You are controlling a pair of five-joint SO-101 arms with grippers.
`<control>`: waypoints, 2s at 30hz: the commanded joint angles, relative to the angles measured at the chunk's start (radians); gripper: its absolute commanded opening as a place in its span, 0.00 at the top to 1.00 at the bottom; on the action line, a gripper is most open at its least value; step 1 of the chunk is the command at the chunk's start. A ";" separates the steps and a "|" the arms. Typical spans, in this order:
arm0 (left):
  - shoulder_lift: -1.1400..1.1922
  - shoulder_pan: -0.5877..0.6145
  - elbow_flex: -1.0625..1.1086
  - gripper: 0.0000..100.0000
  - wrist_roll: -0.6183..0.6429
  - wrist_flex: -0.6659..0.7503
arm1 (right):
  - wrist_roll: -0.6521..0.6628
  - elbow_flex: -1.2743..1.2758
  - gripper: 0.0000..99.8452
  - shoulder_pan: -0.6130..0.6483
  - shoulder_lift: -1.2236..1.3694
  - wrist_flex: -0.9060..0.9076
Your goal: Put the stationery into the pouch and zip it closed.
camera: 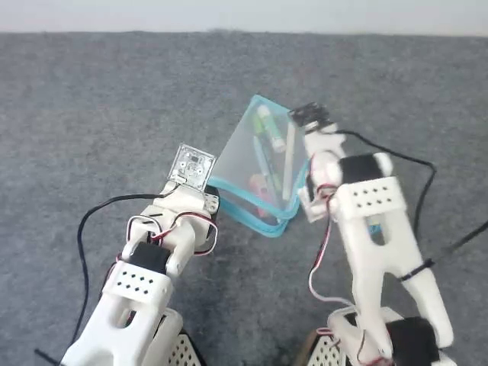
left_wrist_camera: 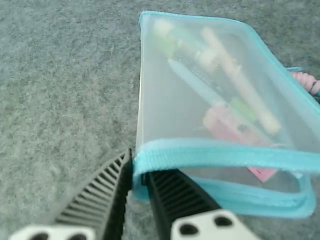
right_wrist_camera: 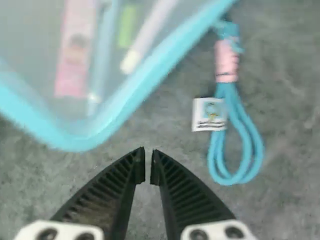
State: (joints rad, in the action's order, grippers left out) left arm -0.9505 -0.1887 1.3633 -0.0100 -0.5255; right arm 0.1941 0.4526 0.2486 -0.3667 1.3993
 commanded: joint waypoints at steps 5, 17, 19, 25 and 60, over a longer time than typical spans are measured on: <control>-0.031 -0.006 -0.036 0.99 0.015 0.035 | -0.023 -0.319 0.76 -0.033 0.386 -0.027; -0.034 -0.006 -0.036 0.99 0.015 0.021 | -0.026 -0.631 0.83 -0.079 0.854 -0.027; -0.034 -0.006 -0.036 0.99 0.015 0.021 | -0.026 -0.644 0.88 -0.107 0.875 -0.027; -0.034 -0.006 -0.035 0.99 0.014 0.023 | -0.026 -0.646 0.97 -0.143 0.892 -0.044; -0.034 -0.005 -0.012 0.99 0.011 0.029 | -0.020 -0.649 0.99 -0.094 0.831 -0.022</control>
State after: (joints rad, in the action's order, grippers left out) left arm -0.9505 -0.1887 1.3633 -0.0100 -0.5255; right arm 0.1803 -0.1811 0.1381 0.5769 1.3180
